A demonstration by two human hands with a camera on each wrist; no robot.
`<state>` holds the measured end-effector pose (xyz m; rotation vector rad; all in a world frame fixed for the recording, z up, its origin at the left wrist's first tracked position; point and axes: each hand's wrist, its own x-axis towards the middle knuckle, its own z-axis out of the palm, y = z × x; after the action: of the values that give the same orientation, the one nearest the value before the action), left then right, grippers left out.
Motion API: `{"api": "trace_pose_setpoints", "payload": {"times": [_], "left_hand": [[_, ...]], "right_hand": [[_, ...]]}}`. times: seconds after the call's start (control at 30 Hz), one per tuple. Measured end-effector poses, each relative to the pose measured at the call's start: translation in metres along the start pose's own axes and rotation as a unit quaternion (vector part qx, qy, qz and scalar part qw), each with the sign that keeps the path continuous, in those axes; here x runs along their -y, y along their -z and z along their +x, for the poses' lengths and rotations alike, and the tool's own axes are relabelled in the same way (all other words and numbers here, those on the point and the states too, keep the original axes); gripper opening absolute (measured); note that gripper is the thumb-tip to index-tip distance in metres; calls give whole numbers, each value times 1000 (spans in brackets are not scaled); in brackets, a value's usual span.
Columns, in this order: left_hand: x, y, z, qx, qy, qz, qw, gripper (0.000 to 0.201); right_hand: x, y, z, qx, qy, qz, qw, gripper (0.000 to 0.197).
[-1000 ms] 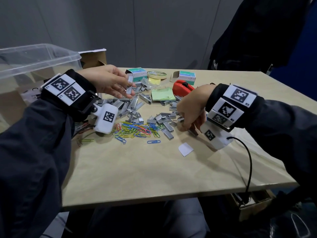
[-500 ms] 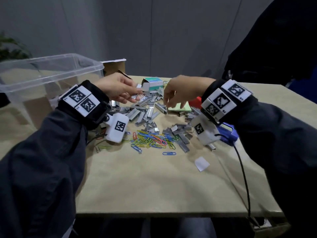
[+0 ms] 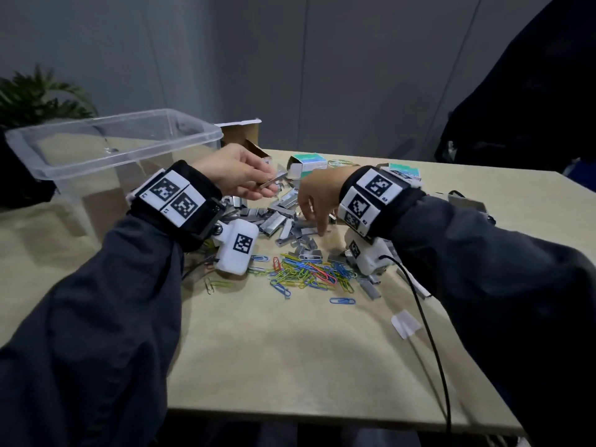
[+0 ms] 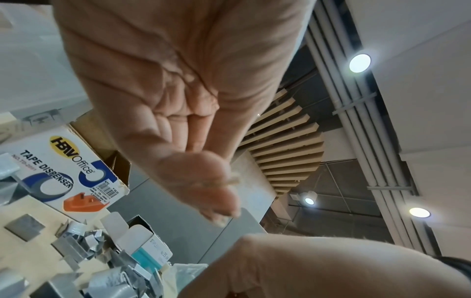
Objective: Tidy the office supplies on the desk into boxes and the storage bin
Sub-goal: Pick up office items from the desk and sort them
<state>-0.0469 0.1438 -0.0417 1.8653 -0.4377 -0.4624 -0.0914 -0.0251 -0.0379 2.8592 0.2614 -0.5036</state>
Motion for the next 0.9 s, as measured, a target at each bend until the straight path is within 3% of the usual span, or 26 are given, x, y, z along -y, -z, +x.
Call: {"api": "trace_pose_setpoints", "payload": {"times": [0.17, 0.27, 0.4, 0.63, 0.77, 0.9], "left_hand": [[0, 0, -2, 4, -3, 4, 1000, 8], [0, -2, -3, 8, -7, 9, 1000, 9], [1, -3, -3, 12, -4, 10, 1000, 14], [3, -7, -3, 37, -18, 31, 999, 12], [4, -10, -1, 52, -29, 39, 997, 14], [1, -14, -4, 81, -43, 60, 994, 15]], "right_hand": [[-13, -1, -1, 53, 11, 114, 992, 22], [-28, 1, -7, 75, 29, 233, 969, 7], [-42, 2, -18, 71, 54, 345, 934, 10], [-56, 3, -38, 33, 41, 348, 936, 14], [-60, 6, -51, 46, 15, 302, 952, 3], [-64, 2, -57, 105, 14, 268, 958, 9]]}}
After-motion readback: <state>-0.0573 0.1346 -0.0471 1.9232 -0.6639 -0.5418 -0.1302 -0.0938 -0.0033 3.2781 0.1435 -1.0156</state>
